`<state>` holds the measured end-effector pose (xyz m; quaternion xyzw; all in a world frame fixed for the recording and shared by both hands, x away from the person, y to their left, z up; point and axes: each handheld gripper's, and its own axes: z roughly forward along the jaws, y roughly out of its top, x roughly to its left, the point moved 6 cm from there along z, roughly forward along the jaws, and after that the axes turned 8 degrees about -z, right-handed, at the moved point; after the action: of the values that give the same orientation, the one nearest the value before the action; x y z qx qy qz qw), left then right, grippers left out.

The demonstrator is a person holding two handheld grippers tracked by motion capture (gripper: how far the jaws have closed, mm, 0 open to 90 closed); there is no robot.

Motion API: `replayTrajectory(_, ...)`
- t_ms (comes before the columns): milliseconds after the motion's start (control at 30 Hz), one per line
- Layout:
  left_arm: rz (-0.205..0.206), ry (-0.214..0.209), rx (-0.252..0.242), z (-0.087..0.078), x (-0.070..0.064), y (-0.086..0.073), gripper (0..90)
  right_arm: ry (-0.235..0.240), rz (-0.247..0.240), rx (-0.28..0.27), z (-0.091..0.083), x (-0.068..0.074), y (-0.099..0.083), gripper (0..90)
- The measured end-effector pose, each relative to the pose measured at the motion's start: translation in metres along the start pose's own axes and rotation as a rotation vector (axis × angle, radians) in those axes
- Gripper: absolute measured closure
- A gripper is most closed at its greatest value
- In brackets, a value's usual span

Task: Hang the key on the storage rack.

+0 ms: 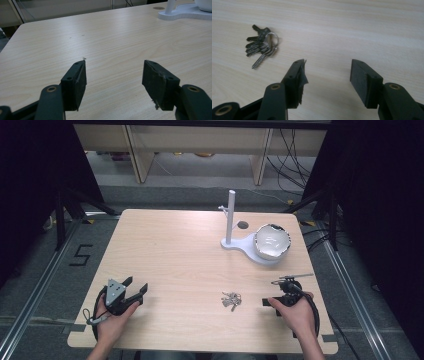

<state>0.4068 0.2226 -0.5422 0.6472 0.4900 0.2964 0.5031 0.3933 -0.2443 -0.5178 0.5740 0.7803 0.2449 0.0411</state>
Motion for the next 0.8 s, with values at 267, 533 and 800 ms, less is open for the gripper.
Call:
replayTrajectory(267, -0.022, -0.002, 0.003, 0.000, 0.001, 0.000, 35.2, 0.019, -0.046, 0.205, 0.010, 0.028, 0.018, 49.1)
replayTrajectory(533, -0.014, -0.012, 0.001, -0.001, 0.000, 0.000, 35.1, 0.014, -0.086, 0.292, 0.033, 0.061, 0.032, 41.4)
replayTrajectory(800, -0.018, -0.017, 0.003, -0.001, -0.001, 0.000, 35.0, -0.008, -0.045, 0.358, 0.046, 0.082, 0.043, 33.5)
